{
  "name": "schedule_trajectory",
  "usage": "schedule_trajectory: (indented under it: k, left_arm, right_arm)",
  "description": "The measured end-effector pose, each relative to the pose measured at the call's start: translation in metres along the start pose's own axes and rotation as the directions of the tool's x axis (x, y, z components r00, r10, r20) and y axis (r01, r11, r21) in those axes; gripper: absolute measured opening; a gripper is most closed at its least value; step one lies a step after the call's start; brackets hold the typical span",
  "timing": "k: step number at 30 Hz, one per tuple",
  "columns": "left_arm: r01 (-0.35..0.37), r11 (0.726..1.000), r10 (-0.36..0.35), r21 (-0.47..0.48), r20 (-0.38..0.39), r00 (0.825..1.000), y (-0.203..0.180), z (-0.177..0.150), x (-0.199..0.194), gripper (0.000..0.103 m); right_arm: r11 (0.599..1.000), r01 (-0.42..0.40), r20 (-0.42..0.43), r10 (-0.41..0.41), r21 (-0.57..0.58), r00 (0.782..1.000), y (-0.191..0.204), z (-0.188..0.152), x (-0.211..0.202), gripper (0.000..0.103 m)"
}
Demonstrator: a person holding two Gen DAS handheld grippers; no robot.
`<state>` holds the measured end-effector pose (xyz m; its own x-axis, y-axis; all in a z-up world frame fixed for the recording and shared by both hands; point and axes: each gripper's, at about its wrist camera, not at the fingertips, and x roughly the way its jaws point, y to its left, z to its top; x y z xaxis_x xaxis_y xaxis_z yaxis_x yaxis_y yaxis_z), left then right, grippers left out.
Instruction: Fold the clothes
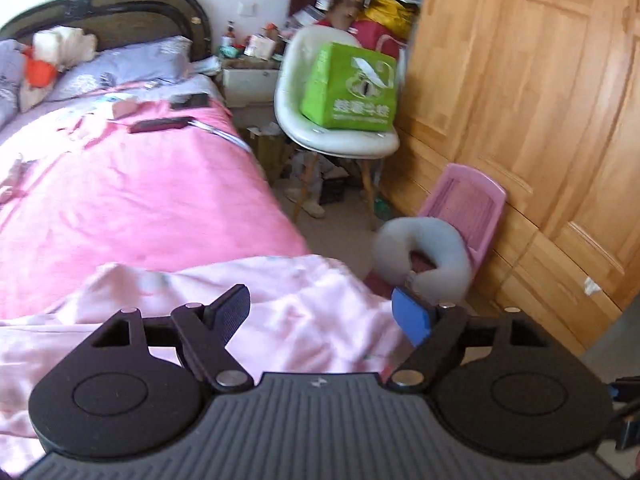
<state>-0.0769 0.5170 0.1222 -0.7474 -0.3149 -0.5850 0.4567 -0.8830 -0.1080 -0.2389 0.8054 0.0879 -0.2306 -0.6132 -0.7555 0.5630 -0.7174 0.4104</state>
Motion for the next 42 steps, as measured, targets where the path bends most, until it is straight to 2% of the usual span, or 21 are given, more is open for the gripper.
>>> schedule_trajectory:
  k: [3,6,8,11,13,14,16,18,20,22,23,25,27,29,31,33,35,37,38,39,42]
  left_arm:
    - [-0.145,0.986,0.149,0.088,-0.038,0.988,0.05,-0.018,-0.019,0.082]
    - [-0.284,0.941,0.309,0.183,-0.126,0.943,0.082,-0.046,-0.027,0.081]
    - [-0.32,0.924,0.355,0.211,-0.157,0.922,0.091,-0.068,-0.036,0.081]
    - [-0.337,0.917,0.381,0.215,-0.215,0.899,0.099,-0.097,-0.044,0.081]
    - [-0.316,0.931,0.355,0.181,-0.259,0.898,0.101,-0.115,-0.048,0.081]
    - [-0.319,0.934,0.352,0.162,-0.251,0.902,0.102,-0.119,-0.051,0.081]
    - [-0.327,0.938,0.344,0.115,-0.195,0.919,0.105,-0.12,-0.064,0.081]
    - [-0.335,0.938,0.343,0.092,-0.091,0.935,0.107,-0.114,-0.079,0.081]
    - [-0.325,0.944,0.326,0.063,-0.002,0.946,0.114,-0.104,-0.089,0.083]
    - [-0.277,0.96,0.277,0.029,0.007,0.961,0.128,-0.1,-0.085,0.085]
    - [-0.259,0.966,0.26,0.019,-0.011,0.966,0.133,-0.102,-0.079,0.085]
    - [-0.237,0.971,0.238,0.02,-0.08,0.968,0.141,-0.11,-0.061,0.08]
    - [-0.21,0.977,0.211,0.029,-0.108,0.971,0.145,-0.119,-0.053,0.08]
    - [-0.189,0.982,0.188,-0.003,-0.107,0.976,0.146,-0.127,-0.055,0.08]
    - [-0.171,0.984,0.166,-0.042,-0.105,0.981,0.149,-0.133,-0.056,0.08]
    - [-0.162,0.985,0.156,-0.06,-0.095,0.983,0.151,-0.139,-0.058,0.08]
    - [-0.158,0.985,0.151,-0.068,-0.092,0.984,0.153,-0.14,-0.058,0.08]
    - [-0.153,0.985,0.146,-0.076,-0.089,0.985,0.154,-0.142,-0.057,0.08]
    - [-0.151,0.985,0.145,-0.078,-0.084,0.986,0.154,-0.143,-0.057,0.08]
    - [-0.151,0.986,0.145,-0.076,-0.079,0.986,0.153,-0.145,-0.057,0.08]
    - [-0.153,0.986,0.148,-0.072,-0.076,0.986,0.152,-0.146,-0.058,0.081]
  right_arm:
    - [0.99,-0.093,-0.084,0.084,-0.106,0.993,0.028,0.022,0.026,0.103]
    - [0.939,-0.191,-0.122,0.162,-0.284,0.979,0.088,0.04,0.055,0.103]
    - [0.877,-0.209,-0.111,0.179,-0.432,0.978,0.135,0.047,0.075,0.103]
    - [0.74,-0.186,-0.08,0.177,-0.647,0.981,0.207,0.043,0.104,0.103]
    - [0.653,-0.166,-0.062,0.179,-0.739,0.982,0.25,0.036,0.122,0.103]
    - [0.623,-0.165,-0.065,0.179,-0.765,0.982,0.27,0.031,0.133,0.103]
    - [0.581,-0.17,-0.083,0.174,-0.796,0.981,0.308,0.021,0.155,0.103]
    - [0.543,-0.156,-0.086,0.153,-0.825,0.984,0.34,0.013,0.175,0.103]
    - [0.535,-0.09,-0.034,0.114,-0.84,0.993,0.364,0.007,0.189,0.103]
    - [0.548,0.006,0.056,0.075,-0.836,0.996,0.383,0.001,0.199,0.103]
    - [0.546,-0.012,0.04,0.082,-0.838,0.996,0.388,0.002,0.201,0.101]
    - [0.539,-0.092,-0.043,0.103,-0.838,0.994,0.398,0.006,0.206,0.083]
    - [0.539,-0.152,-0.109,0.111,-0.828,0.988,0.411,0.011,0.208,0.081]
    - [0.552,-0.204,-0.175,0.105,-0.808,0.979,0.422,0.014,0.211,0.077]
    - [0.585,-0.245,-0.268,0.048,-0.773,0.962,0.433,0.008,0.226,0.048]
    - [0.612,-0.244,-0.324,-0.021,-0.752,0.946,0.441,-0.002,0.247,0.035]
    - [0.641,-0.199,-0.324,-0.081,-0.742,0.943,0.441,-0.011,0.264,0.032]
    - [0.684,-0.166,-0.307,-0.089,-0.71,0.947,0.441,-0.011,0.27,0.029]
    - [0.693,-0.146,-0.286,-0.091,-0.706,0.954,0.441,-0.011,0.271,0.026]
    - [0.697,-0.125,-0.261,-0.092,-0.707,0.961,0.442,-0.01,0.27,0.018]
    - [0.706,-0.089,-0.228,-0.104,-0.703,0.968,0.445,-0.009,0.277,0.017]
